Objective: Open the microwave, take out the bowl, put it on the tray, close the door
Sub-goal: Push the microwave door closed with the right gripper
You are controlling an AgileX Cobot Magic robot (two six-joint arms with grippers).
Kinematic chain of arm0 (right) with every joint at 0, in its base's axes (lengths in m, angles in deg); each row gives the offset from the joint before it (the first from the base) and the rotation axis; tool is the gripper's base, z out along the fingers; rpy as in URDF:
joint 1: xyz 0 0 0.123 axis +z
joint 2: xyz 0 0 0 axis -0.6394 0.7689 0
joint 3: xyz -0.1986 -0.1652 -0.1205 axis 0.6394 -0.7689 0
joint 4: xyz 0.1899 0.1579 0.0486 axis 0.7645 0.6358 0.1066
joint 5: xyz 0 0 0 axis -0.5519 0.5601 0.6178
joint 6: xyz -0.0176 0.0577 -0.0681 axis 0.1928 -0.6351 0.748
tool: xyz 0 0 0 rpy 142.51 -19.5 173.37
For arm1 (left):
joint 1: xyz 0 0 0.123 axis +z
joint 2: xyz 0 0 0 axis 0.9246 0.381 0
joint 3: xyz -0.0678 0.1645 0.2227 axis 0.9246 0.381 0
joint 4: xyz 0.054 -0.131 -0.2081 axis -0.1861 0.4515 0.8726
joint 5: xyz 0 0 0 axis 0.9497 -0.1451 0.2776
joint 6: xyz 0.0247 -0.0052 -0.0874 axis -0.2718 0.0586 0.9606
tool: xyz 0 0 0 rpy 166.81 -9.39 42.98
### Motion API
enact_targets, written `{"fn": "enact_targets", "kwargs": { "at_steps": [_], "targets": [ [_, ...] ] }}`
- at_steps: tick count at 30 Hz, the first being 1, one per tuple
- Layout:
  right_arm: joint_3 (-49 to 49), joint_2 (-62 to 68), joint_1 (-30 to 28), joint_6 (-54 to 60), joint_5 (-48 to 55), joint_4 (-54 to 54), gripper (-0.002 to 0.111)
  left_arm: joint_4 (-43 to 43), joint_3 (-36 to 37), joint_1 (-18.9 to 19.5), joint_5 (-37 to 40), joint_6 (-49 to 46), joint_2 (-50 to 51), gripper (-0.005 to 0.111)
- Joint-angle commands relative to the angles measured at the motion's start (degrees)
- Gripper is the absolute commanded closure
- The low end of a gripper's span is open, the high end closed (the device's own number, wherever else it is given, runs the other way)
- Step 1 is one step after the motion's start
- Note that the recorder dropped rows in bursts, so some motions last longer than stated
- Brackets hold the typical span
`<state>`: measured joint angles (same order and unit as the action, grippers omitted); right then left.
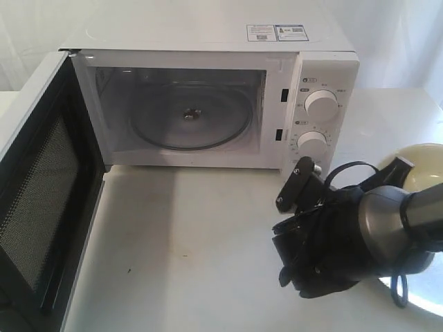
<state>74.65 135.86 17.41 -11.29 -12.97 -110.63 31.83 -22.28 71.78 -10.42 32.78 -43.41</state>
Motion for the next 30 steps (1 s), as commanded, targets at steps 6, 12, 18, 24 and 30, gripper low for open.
{"fn": "enact_targets", "kwargs": {
  "at_steps": [6, 12, 18, 24, 30],
  "targets": [
    [-0.3, -0.6, -2.8, -11.4, -5.2, -8.6, 0.075, 0.3, 0.1, -0.2, 0.0, 0.3, -0.2, 0.107],
    [-0.2, -1.5, -1.7, -18.0, -4.3, -23.9, 0.063, 0.3, 0.1, -0.2, 0.0, 0.3, -0.2, 0.107],
    [6.4, -5.0, 4.2, -19.1, -7.9, -27.7, 0.081, 0.3, 0.1, -0.2, 0.0, 0.3, -0.2, 0.107],
    [17.4, -6.3, 6.1, -8.2, -39.3, -27.7, 0.104, 0.3, 0.1, -0.2, 0.0, 0.3, -0.2, 0.107],
    [33.7, -4.4, 7.1, -7.7, -65.5, -27.7, 0.108, 0.3, 0.1, -0.2, 0.0, 0.3, -0.2, 0.107]
  ]
}}
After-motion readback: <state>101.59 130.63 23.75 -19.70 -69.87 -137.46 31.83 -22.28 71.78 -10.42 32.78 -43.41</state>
